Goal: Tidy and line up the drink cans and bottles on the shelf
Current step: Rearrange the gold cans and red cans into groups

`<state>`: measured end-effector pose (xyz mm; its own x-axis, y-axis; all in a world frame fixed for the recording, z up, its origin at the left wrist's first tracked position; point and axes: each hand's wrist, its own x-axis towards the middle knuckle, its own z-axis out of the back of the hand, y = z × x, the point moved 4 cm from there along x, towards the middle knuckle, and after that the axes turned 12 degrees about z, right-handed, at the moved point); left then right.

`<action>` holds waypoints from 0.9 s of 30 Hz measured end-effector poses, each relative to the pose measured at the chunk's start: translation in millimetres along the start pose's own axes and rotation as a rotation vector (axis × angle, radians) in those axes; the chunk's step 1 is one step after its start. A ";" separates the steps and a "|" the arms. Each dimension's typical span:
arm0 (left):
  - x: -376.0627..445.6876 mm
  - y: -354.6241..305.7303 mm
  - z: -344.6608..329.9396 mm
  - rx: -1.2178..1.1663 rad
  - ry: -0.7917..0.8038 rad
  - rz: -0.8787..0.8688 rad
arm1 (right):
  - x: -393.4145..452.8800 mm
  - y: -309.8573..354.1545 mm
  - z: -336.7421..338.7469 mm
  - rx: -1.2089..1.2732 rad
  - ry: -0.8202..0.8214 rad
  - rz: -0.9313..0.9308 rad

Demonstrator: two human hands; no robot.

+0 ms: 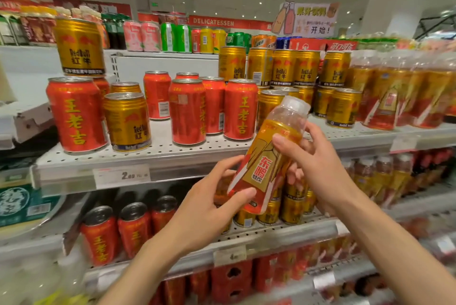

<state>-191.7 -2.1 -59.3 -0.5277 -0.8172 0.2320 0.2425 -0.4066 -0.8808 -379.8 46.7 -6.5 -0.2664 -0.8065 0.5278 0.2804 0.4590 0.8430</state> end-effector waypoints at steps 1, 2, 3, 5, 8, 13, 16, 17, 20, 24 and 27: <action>2.3 -1.1 -7.0 -0.010 0.011 -0.007 | -1.5 -1.6 7.5 -0.001 -0.002 -0.005; 5.1 -2.7 -14.5 -0.019 0.021 -0.012 | -2.8 -2.9 16.2 0.000 -0.002 -0.009; 8.3 -4.6 -22.6 -0.025 0.026 -0.013 | -3.0 -5.3 26.0 0.001 0.001 -0.010; 17.3 -10.3 -41.6 -0.036 0.030 -0.004 | -1.8 -9.0 48.2 0.003 0.012 -0.008; 34.6 -23.4 -78.9 -0.022 0.031 -0.009 | 3.3 -14.7 89.8 -0.005 0.025 0.004; 68.9 -53.1 -151.2 -0.018 0.002 -0.019 | 20.7 -28.0 173.3 -0.021 0.043 0.031; 89.3 -68.8 -187.4 -0.017 -0.021 -0.016 | 33.4 -35.7 214.8 0.008 0.045 0.044; 95.1 -73.5 -197.2 -0.011 -0.032 -0.015 | 37.3 -37.9 226.1 0.013 0.052 0.044; 109.0 -84.7 -218.7 -0.004 -0.044 -0.015 | 48.2 -44.9 255.1 0.016 0.065 0.071; 127.5 -98.0 -230.7 0.032 -0.033 -0.024 | 62.7 -48.7 278.3 0.042 0.054 0.094; 139.5 -109.4 -232.1 0.093 -0.033 -0.051 | 73.4 -41.2 285.1 -0.010 0.052 0.144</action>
<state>-480.8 23.3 -26.4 -0.5145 -0.8067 0.2906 0.2912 -0.4832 -0.8257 -673.8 74.8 27.2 -0.1747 -0.7510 0.6368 0.3213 0.5679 0.7578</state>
